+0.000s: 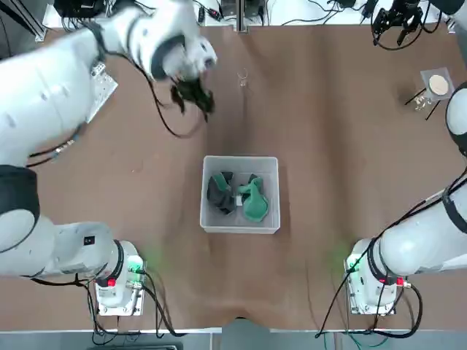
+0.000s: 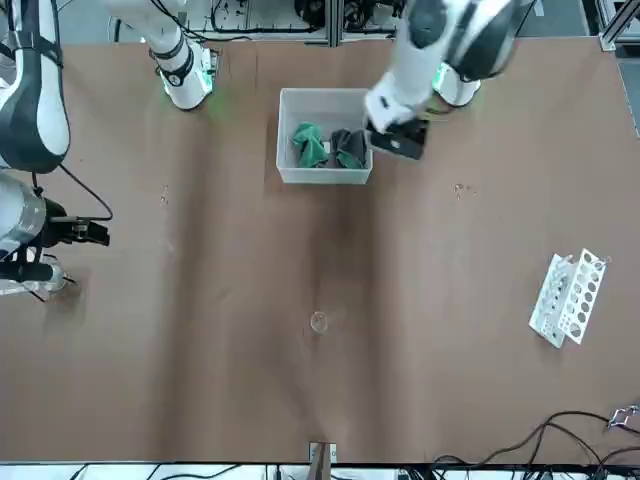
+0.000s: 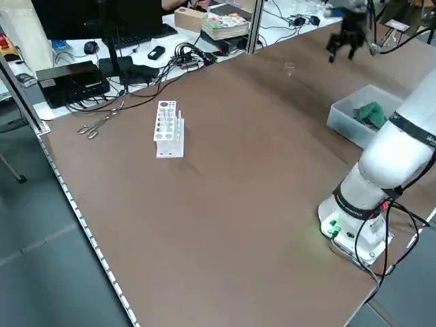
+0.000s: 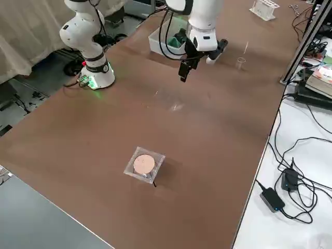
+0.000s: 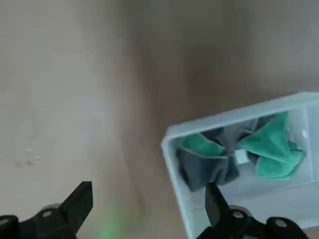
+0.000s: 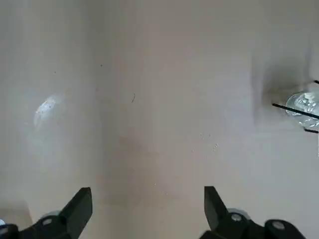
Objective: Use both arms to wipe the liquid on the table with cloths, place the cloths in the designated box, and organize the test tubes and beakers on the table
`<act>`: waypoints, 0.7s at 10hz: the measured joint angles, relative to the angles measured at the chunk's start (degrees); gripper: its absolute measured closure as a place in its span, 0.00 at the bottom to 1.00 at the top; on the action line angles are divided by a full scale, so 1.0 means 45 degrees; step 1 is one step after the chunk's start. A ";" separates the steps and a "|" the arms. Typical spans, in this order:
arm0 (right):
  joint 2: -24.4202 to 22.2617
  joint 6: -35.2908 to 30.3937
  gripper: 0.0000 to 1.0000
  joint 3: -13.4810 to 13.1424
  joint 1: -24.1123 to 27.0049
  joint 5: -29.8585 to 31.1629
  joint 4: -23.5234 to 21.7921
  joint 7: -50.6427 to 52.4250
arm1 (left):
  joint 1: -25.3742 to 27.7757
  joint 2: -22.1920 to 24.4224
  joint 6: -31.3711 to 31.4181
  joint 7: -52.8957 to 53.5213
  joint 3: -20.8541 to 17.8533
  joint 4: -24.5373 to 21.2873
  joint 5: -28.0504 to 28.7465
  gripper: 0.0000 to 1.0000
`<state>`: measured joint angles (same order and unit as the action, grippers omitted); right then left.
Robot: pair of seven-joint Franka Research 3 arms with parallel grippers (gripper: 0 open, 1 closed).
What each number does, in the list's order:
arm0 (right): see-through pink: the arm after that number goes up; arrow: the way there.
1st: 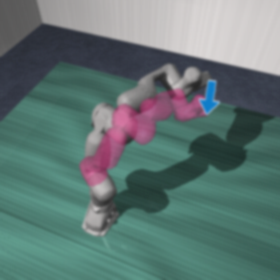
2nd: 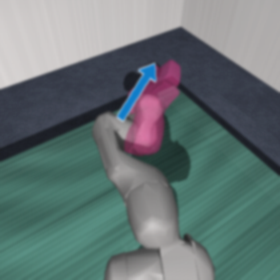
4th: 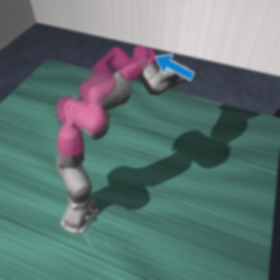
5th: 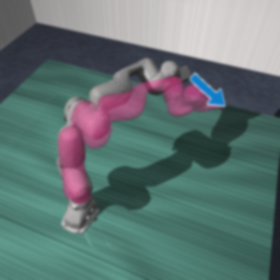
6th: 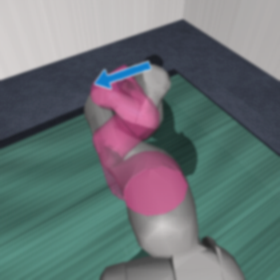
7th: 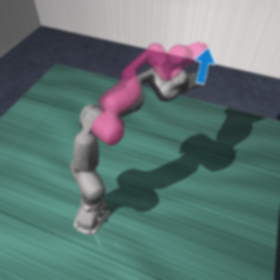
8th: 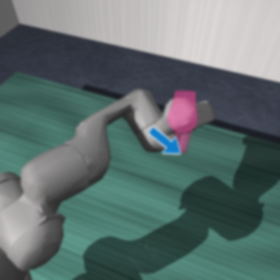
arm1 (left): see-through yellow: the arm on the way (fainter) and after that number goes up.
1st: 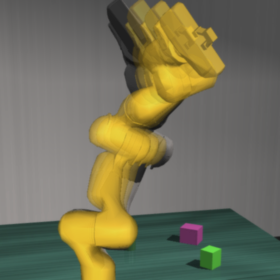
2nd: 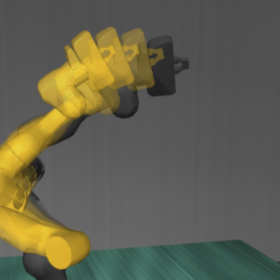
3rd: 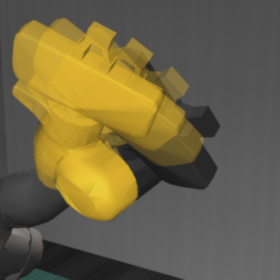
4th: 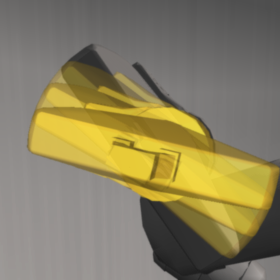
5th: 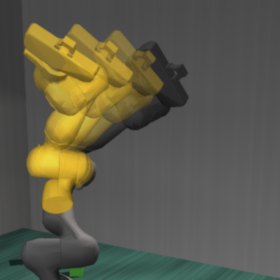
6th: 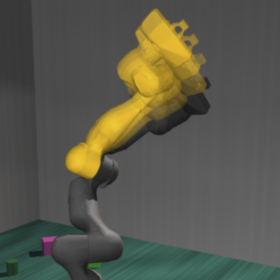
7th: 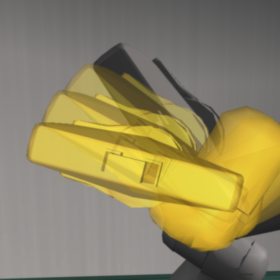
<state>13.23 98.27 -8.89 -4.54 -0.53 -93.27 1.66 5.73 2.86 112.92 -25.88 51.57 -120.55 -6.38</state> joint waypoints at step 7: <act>-0.0013 -0.1324 0.01 0.0223 -0.1185 -0.1095 -0.0423 -0.1158 | -0.1766 -0.4743 0.3789 -0.4500 0.0943 -0.1950 0.4266 0.00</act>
<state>13.17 92.32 -7.89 -9.88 -5.46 -95.17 -3.55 -2.22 -18.49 129.97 -46.13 55.81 -129.33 12.82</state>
